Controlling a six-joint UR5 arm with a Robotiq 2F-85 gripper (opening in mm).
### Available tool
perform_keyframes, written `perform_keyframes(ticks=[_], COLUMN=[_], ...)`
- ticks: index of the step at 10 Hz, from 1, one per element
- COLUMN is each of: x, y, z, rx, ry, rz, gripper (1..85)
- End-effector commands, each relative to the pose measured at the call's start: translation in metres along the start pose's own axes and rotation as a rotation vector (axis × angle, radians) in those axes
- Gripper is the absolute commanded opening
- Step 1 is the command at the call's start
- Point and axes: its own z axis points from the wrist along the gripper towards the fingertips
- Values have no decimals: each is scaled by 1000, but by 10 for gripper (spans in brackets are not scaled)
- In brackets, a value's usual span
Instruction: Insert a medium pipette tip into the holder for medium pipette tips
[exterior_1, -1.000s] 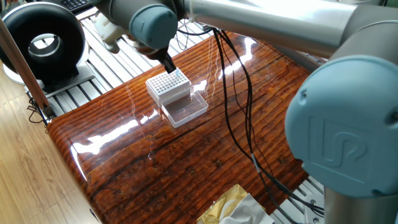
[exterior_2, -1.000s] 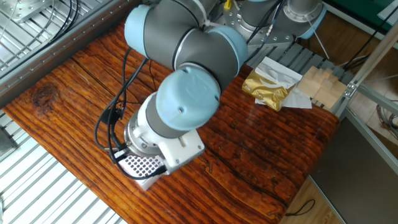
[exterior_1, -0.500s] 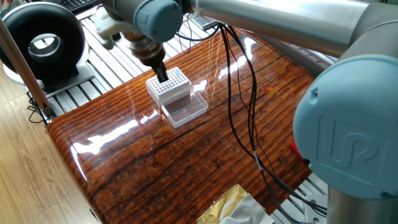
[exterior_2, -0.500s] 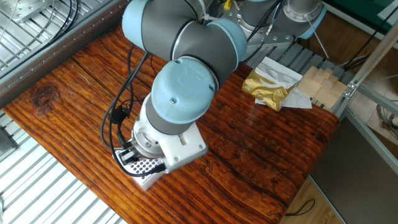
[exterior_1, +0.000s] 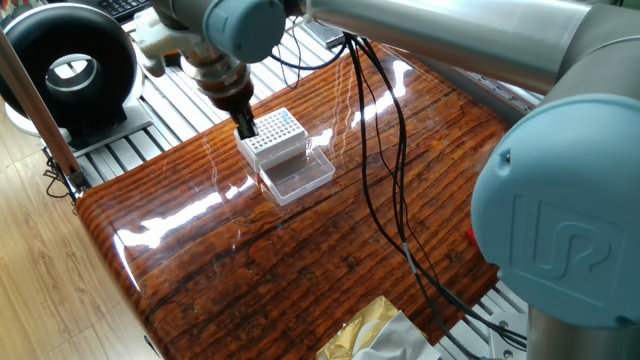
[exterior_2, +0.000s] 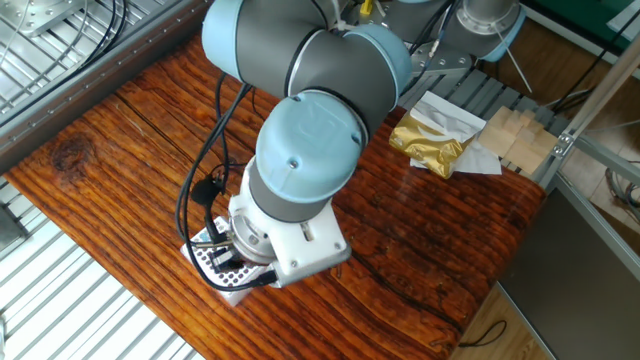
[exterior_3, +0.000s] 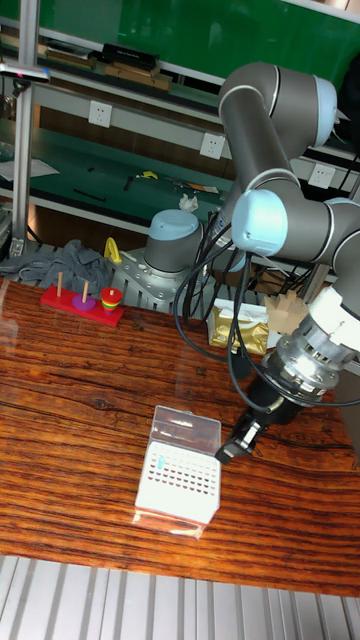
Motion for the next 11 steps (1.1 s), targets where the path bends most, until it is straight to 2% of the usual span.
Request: perform_keyframes(ticks=[1, 2, 3, 5, 6, 9, 10, 11], x=[-7, -16, -21, -21, -25, -29, -36, -56], y=[7, 15, 22, 23, 26, 16, 9, -1], z=[-3, -3, -3, -3, -4, 0, 1, 0], rx=[-28, -62, -92, -96, -110, -83, -68, -39], ry=[-20, -53, -70, -69, -84, -106, -139, -217], rz=[43, 72, 105, 117, 128, 109, 86, 77], gripper=[87, 87, 63, 23, 10, 10, 10, 10])
